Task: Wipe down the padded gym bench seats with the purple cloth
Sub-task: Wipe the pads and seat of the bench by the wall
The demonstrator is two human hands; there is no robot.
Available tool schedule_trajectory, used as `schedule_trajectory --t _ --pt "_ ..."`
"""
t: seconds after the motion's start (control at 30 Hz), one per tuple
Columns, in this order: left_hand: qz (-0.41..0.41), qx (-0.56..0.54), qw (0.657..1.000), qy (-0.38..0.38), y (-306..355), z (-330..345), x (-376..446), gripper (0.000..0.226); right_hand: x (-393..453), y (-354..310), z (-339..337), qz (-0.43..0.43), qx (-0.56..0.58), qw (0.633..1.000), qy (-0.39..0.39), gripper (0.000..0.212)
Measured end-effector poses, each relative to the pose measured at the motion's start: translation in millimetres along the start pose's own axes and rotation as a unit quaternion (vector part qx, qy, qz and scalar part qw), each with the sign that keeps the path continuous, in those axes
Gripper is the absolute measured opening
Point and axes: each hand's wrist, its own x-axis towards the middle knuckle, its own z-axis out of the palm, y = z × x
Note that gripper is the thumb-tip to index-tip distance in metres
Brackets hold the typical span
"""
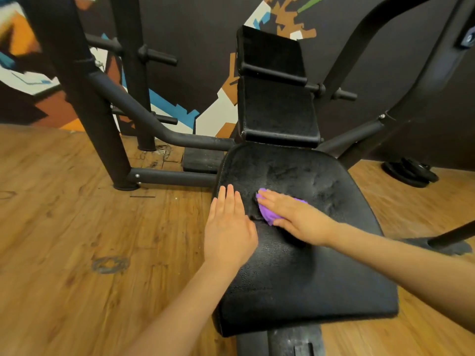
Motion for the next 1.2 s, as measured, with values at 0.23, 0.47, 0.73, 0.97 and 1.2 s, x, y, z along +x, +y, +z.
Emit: schedule_trajectory --t 0.23,0.47,0.73,0.97,1.2 --pt "-0.002 0.029 0.999 -0.023 0 0 2 0.063 84 51 -34 0.134 0.062 0.986 0.078 0.055" --pt "0.004 0.036 0.999 -0.025 0 3 3 0.065 101 43 -27 0.186 0.069 0.968 0.152 0.052" --pt "-0.004 -0.056 0.998 -0.005 -4 -4 -5 0.062 56 -5 -11 0.113 0.036 0.990 0.079 0.056" --pt "-0.003 -0.070 0.997 -0.020 -24 12 -65 0.069 15 -41 6 0.017 -0.014 1.000 0.016 0.056" --pt "0.009 -0.126 0.992 -0.012 -35 26 -92 0.069 -46 -74 32 -0.072 -0.107 0.990 -0.052 0.059"
